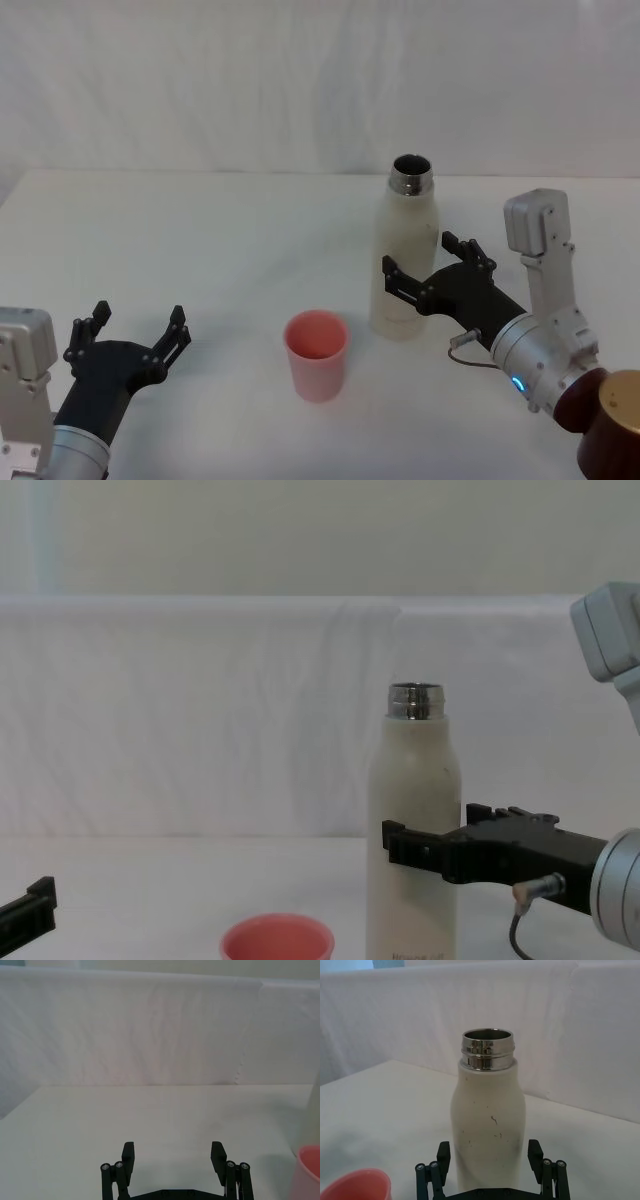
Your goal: Grasp the thermos with one hand and pour water into the cup lid.
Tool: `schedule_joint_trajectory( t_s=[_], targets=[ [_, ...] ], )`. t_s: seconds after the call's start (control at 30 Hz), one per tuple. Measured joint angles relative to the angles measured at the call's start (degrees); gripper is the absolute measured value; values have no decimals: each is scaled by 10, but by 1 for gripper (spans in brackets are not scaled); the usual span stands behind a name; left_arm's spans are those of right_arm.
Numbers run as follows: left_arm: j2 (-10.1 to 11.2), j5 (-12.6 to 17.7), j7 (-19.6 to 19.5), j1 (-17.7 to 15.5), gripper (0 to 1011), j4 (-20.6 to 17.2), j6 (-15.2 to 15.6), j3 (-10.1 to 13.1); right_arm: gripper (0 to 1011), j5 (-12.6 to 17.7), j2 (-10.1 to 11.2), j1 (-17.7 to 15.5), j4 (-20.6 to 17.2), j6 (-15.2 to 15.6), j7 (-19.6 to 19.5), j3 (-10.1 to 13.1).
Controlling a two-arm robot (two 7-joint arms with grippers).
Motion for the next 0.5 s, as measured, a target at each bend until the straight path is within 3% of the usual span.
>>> schedule_joint_trajectory(
  t_s=[0.5],
  targets=[
    [0, 0, 0, 0, 1001, 0, 0, 0, 1002, -1, -7, 13, 14, 0, -2, -1]
  ],
)
